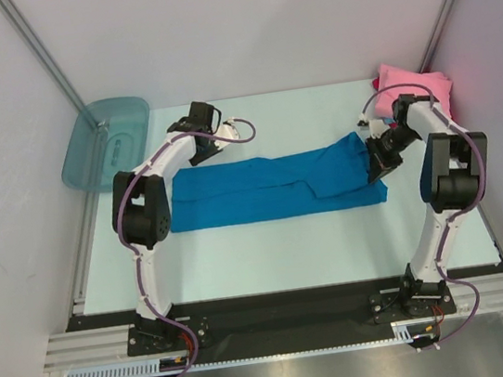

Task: Fold and stack the t-shirts
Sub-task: Fold the tshirt

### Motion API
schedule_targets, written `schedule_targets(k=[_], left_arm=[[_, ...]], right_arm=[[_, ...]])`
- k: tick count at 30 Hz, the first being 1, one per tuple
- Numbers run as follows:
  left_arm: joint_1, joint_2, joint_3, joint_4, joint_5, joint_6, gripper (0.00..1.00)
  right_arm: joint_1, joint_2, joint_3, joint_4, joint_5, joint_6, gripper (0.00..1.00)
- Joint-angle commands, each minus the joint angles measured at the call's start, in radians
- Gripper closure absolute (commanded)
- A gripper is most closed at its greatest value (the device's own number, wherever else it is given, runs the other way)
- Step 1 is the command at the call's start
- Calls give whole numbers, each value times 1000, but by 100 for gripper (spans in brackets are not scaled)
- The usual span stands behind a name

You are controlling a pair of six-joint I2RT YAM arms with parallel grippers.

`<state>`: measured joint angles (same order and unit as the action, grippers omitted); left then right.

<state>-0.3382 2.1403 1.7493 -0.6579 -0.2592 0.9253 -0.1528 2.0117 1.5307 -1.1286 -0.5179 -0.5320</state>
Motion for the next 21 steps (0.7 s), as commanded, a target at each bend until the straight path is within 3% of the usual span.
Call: schedule_targets(k=[1, 21], left_arm=[[-9, 6, 41, 23, 8, 1, 59], [-10, 29, 81, 29, 6, 32, 59]], right_arm=[[-7, -94, 51, -36, 27, -13, 100], [-25, -160, -69, -91, 78, -102, 100]])
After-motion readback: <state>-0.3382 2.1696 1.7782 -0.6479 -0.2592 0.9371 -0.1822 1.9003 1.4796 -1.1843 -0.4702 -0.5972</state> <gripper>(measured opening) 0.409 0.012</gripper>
